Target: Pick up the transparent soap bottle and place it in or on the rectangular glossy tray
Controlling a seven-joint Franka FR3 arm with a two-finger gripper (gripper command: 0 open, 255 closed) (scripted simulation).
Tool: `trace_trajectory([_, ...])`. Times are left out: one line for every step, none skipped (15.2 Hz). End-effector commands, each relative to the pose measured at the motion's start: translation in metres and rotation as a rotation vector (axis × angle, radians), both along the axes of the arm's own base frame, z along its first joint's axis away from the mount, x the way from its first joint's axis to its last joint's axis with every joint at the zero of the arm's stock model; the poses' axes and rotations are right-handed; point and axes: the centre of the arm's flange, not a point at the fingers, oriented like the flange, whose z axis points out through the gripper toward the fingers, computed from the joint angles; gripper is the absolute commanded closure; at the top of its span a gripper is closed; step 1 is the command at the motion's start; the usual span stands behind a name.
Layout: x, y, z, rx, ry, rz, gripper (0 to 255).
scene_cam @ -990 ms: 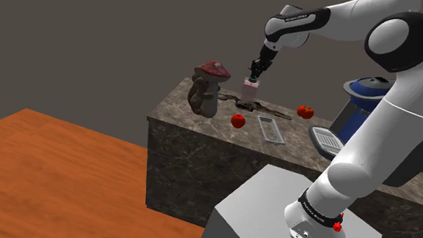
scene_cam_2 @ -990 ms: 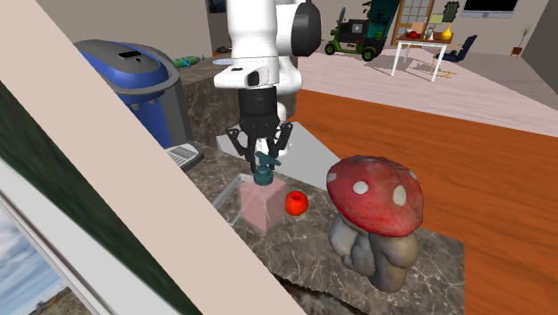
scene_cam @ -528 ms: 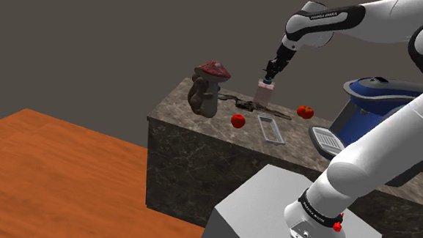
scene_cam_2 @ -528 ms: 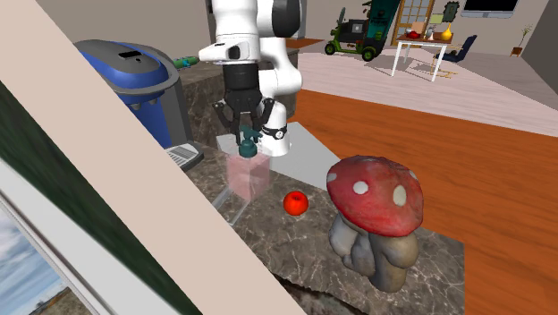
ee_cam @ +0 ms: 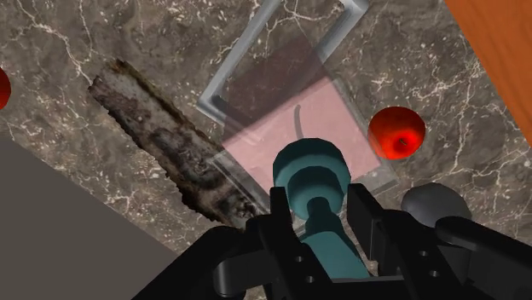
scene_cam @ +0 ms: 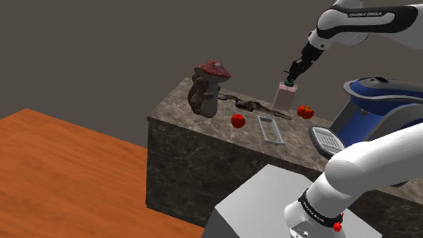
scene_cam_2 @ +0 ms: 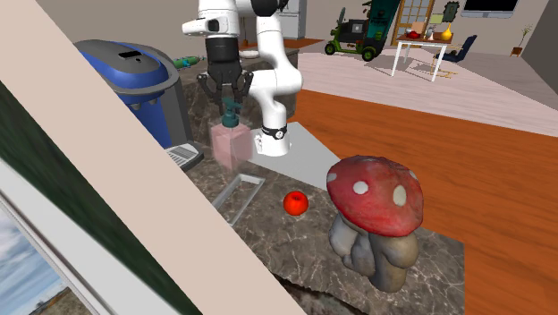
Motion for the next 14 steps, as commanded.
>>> trace_trajectory([-0.024, -0.003, 0.006, 0.0, 0.0, 0.001, 255])
trace_trajectory([-0.024, -0.003, 0.001, 0.0, 0.0, 0.001, 255])
trace_trajectory([-0.024, -0.003, -0.004, 0.0, 0.0, 0.001, 255])
trace_trajectory([-0.024, -0.003, -0.01, 0.0, 0.0, 0.001, 255])
trace_trajectory([-0.024, -0.003, -0.015, 0.0, 0.0, 0.001, 255])
trace_trajectory([-0.024, -0.003, -0.02, 0.0, 0.0, 0.001, 255])
trace_trajectory([-0.024, -0.003, -0.025, 0.0, 0.0, 0.001, 255])
trace_trajectory([-0.024, -0.003, -0.031, 0.0, 0.0, 0.001, 255])
trace_trajectory([-0.024, -0.003, -0.036, 0.0, 0.0, 0.001, 255])
trace_trajectory([-0.024, -0.003, -0.041, 0.0, 0.0, 0.001, 255])
trace_trajectory([-0.024, -0.003, -0.047, 0.0, 0.0, 0.001, 255])
trace_trajectory([-0.024, -0.003, -0.052, 0.0, 0.0, 0.001, 255])
trace_trajectory([-0.024, -0.003, -0.057, 0.0, 0.0, 0.001, 255])
trace_trajectory([-0.024, -0.003, -0.062, 0.0, 0.0, 0.001, 255])
